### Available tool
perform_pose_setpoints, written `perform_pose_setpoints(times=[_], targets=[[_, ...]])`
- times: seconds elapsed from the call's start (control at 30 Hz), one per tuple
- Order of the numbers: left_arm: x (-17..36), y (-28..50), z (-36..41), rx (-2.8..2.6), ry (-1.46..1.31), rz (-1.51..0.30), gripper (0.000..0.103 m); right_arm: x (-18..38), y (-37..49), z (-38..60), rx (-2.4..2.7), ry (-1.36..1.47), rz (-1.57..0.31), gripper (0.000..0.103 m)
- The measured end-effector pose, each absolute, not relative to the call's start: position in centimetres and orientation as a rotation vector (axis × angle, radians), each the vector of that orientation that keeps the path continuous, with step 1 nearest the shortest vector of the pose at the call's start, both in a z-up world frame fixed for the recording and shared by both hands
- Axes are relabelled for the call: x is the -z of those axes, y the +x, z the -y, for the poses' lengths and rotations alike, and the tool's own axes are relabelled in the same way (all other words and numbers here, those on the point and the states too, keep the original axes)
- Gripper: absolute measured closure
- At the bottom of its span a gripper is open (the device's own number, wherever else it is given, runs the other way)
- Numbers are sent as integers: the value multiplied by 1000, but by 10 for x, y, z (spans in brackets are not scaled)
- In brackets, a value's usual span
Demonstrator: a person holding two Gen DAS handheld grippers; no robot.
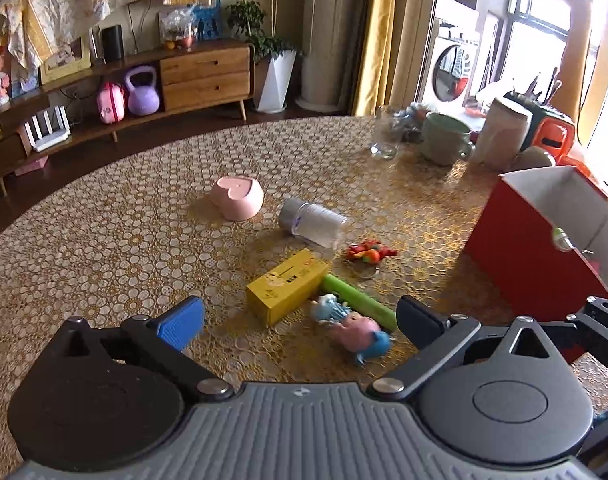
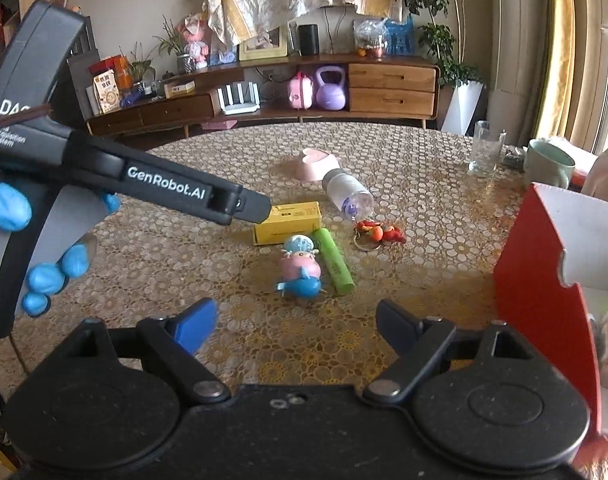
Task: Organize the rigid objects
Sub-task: 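Grasp yellow printed box with left gripper while right gripper grasps pink pig figurine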
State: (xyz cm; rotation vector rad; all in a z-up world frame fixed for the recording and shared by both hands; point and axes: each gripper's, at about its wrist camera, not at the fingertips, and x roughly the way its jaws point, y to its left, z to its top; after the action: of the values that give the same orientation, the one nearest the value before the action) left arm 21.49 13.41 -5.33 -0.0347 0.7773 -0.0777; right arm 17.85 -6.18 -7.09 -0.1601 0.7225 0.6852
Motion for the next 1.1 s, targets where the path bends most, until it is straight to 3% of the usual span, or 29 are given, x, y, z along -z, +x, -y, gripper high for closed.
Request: perform_pose_setpoints(times=[0.37,0.87,1.03,1.1], targets=[[101,272,-149,39,-32,-856,0,91,206,33,-740,-204,-730,23],[130,295,-151,40,-10,-825,2,121,235,7,-718,-211,-786,48],[134,301,-153,58,-40,-829,21,126,241,2,-704,-210,-793,56],[135,302,-150,56,-31,-824,33,128,243,1,-699,-211,-797,57]])
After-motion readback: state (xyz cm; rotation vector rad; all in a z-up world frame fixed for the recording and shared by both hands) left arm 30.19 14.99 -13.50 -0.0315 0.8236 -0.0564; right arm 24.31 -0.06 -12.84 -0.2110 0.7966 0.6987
